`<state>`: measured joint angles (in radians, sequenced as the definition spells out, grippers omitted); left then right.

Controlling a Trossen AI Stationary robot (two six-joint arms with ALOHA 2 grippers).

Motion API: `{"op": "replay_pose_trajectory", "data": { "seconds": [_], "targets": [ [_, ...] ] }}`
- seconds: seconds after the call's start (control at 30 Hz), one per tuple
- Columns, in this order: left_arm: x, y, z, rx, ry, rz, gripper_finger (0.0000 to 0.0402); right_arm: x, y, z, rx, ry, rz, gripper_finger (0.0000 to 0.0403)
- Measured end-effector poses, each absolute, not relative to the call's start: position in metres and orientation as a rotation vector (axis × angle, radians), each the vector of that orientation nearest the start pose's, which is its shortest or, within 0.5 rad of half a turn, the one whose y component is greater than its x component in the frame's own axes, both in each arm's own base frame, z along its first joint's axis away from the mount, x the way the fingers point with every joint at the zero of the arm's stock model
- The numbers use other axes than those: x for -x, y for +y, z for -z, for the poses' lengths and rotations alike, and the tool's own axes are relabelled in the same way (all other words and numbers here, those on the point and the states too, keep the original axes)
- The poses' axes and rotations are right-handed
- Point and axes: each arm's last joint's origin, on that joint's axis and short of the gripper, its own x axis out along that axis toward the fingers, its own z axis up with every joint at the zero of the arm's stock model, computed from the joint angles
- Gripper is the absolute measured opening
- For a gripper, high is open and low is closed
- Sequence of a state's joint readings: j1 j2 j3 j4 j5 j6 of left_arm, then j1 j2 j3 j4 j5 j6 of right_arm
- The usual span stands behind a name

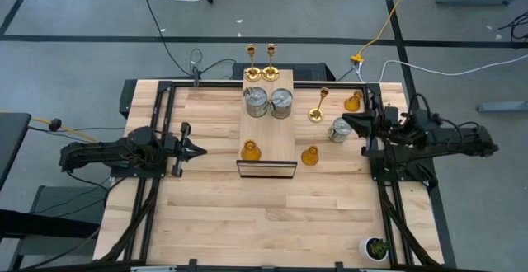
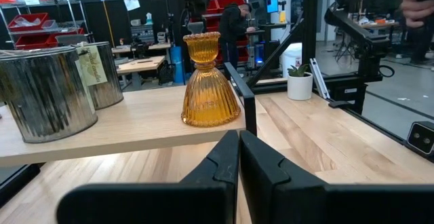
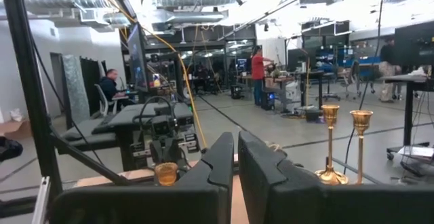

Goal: Pick & Place candle stick holders
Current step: Put the gold candle holder aligned with the other candle holder on the shelf

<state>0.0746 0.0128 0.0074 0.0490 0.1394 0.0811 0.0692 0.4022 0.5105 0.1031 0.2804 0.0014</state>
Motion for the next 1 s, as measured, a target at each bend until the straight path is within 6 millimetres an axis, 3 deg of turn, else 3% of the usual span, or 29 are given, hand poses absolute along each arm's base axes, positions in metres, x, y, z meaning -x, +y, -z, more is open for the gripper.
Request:
{"op": "replay_pose_trajectory", "data": {
  "seconds": [0.47, 0.63, 1.0],
  "targets": [
    [-0.098, 0.003, -0.17, -0.086, -0.046, 0.063, 0.0018, -0.138, 0.0, -0.306, -0.059, -0.105, 0.264, 0.0027],
    [-0.098, 0.003, -0.17, -0.086, -0.046, 0.063, 0.0018, -0.14, -0.001, -0.304, -0.052, -0.084, 0.304, 0.0027],
    [-0.098, 0.003, -0.17, -0.085, -0.046, 0.063, 0.0018, -0.138, -0.027, -0.299, -0.023, -0.038, 0.611, 0.0027]
  ]
}}
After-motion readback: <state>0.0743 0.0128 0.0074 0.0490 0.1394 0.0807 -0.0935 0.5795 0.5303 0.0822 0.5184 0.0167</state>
